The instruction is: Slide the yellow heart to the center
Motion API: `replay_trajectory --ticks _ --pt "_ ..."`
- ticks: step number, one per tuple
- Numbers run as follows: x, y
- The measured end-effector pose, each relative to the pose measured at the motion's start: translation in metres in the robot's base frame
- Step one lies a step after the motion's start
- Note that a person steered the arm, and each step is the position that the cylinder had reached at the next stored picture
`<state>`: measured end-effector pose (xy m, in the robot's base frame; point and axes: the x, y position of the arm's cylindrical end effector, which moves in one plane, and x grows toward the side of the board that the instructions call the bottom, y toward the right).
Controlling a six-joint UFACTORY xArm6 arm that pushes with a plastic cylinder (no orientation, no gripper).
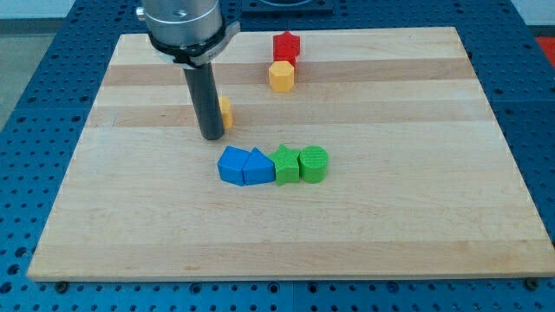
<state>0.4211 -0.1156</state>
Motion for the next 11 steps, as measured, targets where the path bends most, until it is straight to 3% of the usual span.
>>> replay_trajectory --ticks 3,8,11 --pt "-0.025 -0.028" --pt "-0.040 0.077" --pt "-0.013 0.085"
